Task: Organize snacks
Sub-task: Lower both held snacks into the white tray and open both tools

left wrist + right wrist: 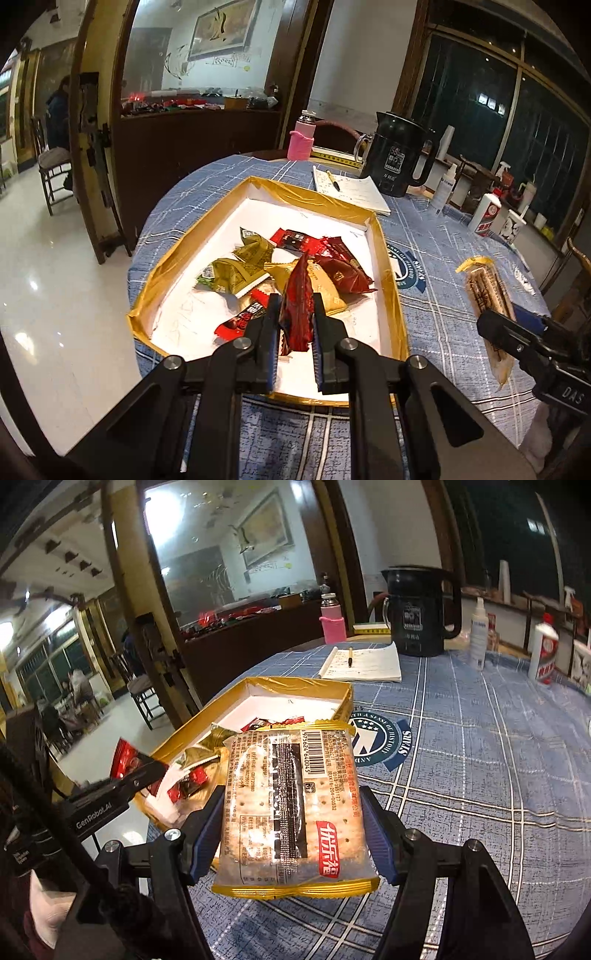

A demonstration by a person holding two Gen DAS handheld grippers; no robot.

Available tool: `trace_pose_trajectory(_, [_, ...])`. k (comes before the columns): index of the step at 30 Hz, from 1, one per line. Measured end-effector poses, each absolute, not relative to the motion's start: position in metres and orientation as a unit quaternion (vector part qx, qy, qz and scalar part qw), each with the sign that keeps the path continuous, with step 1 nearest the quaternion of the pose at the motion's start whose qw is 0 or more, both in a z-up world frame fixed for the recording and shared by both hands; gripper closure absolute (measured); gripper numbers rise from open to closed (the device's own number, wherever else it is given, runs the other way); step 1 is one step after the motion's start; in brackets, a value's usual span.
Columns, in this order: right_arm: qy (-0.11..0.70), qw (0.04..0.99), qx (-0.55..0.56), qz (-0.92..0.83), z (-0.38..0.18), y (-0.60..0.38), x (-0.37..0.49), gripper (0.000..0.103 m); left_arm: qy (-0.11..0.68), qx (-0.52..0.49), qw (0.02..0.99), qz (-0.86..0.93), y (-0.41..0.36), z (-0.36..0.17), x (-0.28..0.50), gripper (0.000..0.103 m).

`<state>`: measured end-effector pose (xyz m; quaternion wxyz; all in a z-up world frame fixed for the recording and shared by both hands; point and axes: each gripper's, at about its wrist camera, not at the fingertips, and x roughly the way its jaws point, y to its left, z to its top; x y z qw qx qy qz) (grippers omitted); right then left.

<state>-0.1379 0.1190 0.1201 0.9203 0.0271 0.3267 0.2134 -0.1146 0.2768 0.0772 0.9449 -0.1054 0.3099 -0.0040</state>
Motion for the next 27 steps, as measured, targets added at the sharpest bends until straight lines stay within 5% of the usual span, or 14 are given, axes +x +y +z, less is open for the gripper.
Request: trace_pose_trajectory(27, [0.349, 0.915, 0.028, 0.199, 0.108, 0.135, -0.135, 0.034, 0.335, -0.050, 0.940, 0.031, 0.270, 0.071, -0.104, 0.087])
